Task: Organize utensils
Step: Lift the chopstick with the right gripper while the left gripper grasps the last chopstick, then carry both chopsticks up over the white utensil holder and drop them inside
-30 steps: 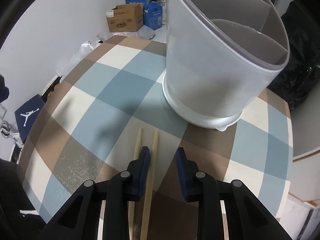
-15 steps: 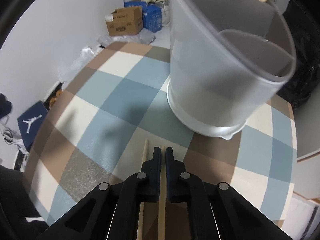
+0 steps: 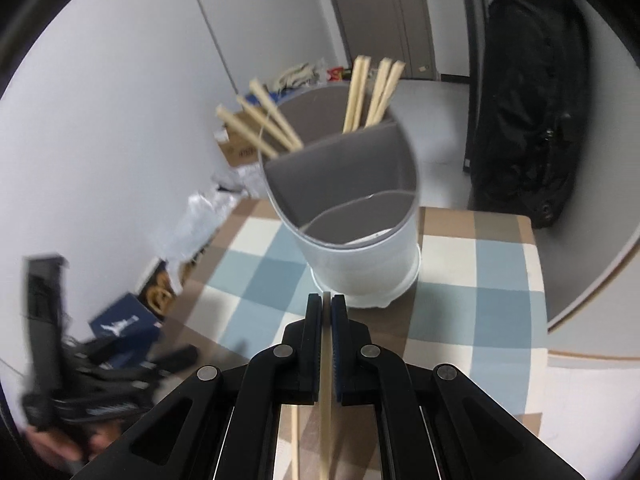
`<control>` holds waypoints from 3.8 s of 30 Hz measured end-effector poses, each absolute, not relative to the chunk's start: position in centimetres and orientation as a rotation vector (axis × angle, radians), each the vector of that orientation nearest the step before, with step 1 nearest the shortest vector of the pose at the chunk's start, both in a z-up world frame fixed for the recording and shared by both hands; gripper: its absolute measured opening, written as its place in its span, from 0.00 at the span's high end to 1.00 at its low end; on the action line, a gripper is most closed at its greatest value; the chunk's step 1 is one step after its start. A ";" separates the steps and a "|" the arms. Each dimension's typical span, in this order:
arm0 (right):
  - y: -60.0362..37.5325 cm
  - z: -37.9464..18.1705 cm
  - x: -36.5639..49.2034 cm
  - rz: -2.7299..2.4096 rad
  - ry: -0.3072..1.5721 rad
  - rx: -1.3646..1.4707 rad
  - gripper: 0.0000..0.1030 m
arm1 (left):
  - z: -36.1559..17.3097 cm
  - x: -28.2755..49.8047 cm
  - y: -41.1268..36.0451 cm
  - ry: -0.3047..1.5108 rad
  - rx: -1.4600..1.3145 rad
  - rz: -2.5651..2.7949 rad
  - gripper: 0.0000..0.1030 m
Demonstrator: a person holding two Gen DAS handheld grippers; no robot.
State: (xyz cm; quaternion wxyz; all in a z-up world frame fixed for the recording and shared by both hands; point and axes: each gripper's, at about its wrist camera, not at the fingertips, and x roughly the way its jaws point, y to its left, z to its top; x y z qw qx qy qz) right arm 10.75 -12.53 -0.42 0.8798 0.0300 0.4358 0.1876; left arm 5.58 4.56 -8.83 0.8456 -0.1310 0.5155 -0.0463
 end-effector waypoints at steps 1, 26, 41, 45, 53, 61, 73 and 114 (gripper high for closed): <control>-13.1 0.0 10.5 0.401 0.899 0.082 0.96 | -8.9 5.6 4.1 1.091 -0.268 -0.098 0.22; -21.8 2.9 7.6 0.453 0.746 0.350 0.96 | -12.0 9.5 -3.0 1.291 -0.078 -0.028 0.48; -22.2 3.0 7.4 0.462 0.736 0.358 0.96 | -9.9 9.6 -2.5 1.184 -0.155 -0.054 0.98; -22.0 2.9 7.4 0.459 0.739 0.352 0.96 | -7.3 8.4 -2.2 1.070 -0.170 -0.060 0.98; -21.0 2.8 6.8 0.463 0.736 0.329 0.96 | -4.8 7.0 -1.3 0.940 -0.172 -0.059 0.98; -20.3 3.0 6.1 0.462 0.711 0.305 0.96 | -3.0 6.2 -0.4 0.876 -0.188 -0.086 0.99; -19.3 3.0 5.5 0.465 0.698 0.314 0.96 | 0.4 4.7 0.5 0.785 -0.190 -0.151 0.99; -15.7 17.7 15.3 0.450 0.495 0.223 0.96 | 11.4 11.2 1.6 0.637 -0.192 -0.236 0.99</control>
